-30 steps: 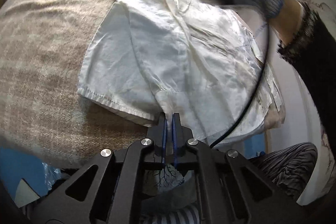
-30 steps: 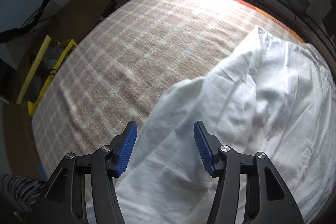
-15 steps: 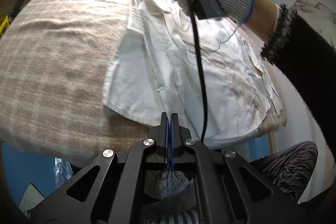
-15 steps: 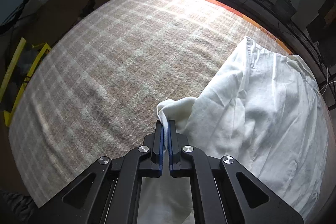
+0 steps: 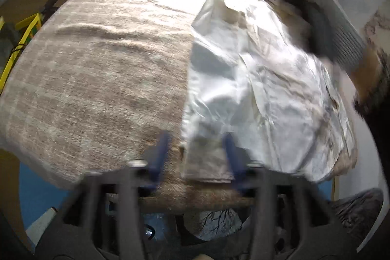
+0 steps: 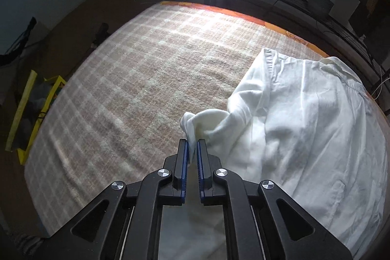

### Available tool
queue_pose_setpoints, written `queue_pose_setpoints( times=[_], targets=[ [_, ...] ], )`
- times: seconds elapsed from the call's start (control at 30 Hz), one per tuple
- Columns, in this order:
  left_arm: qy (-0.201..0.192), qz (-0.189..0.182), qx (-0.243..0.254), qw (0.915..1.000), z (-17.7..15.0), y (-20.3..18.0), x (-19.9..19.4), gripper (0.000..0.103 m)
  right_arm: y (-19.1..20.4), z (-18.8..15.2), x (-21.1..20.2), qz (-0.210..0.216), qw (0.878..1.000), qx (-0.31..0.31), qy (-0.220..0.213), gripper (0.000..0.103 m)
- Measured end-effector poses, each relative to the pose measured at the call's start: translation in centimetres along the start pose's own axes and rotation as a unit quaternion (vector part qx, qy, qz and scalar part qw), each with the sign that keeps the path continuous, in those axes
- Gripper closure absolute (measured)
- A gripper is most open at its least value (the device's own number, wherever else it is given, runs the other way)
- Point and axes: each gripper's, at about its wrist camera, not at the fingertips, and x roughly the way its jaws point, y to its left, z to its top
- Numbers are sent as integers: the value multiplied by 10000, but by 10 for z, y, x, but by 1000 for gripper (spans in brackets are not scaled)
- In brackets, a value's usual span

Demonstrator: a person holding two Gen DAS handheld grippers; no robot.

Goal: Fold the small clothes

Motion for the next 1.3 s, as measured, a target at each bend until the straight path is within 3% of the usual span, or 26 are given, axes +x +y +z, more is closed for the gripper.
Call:
queue_pose_setpoints(
  times=[0.13, 0.2, 0.33, 0.4, 0.47, 0.53, 0.63, 0.83, 0.9, 0.93, 0.97, 1.13, 1.3],
  targets=[
    [33, 6, -157, 9999, 5, 6, 8, 44, -3, -64, -51, 701, 9972, 81, -239, 97],
    [259, -219, -336, 9989, 7, 9, 22, 44, 2, -92, -59, 892, 9958, 48, -212, 97],
    [113, -243, -400, 9988, 5, 8, 20, 44, 22, -150, -53, 1122, 9936, -60, 88, 97],
    [72, -240, -451, 9987, 5, 8, 20, 52, 25, -173, -48, 1042, 9942, -149, 238, 97],
    [223, -440, -519, 9974, 4, 8, 26, 92, 24, -188, -37, 1011, 9939, -153, 410, 97],
    [278, -599, -584, 9961, 2, 7, 28, 97, 23, -200, -38, 979, 9942, -199, 392, 97],
    [190, -772, -575, 9952, -3, 3, 19, 100, 21, -200, -45, 926, 9940, -250, 529, 97],
    [-200, -786, -140, 9966, -8, -21, -5, 100, 14, -158, -75, 1069, 9941, -11, 176, 95],
    [-252, -778, -20, 9966, -8, -27, -8, 100, 21, -139, -73, 1189, 9927, 96, 182, 72],
    [-263, -774, 48, 9966, -8, -31, -8, 100, 28, -126, -68, 1279, 9914, 93, 252, 44],
    [-277, -747, 90, 9968, -8, -34, -8, 100, 34, -120, -66, 1245, 9919, 78, 252, 38],
    [-332, -756, 158, 9965, -7, -43, -8, 100, 67, -94, -31, 854, 9937, -170, 700, 38],
    [-356, -723, 256, 9964, -7, -50, -7, 100, 68, -97, 3, 512, 9934, -135, 1014, 43]
  ],
)
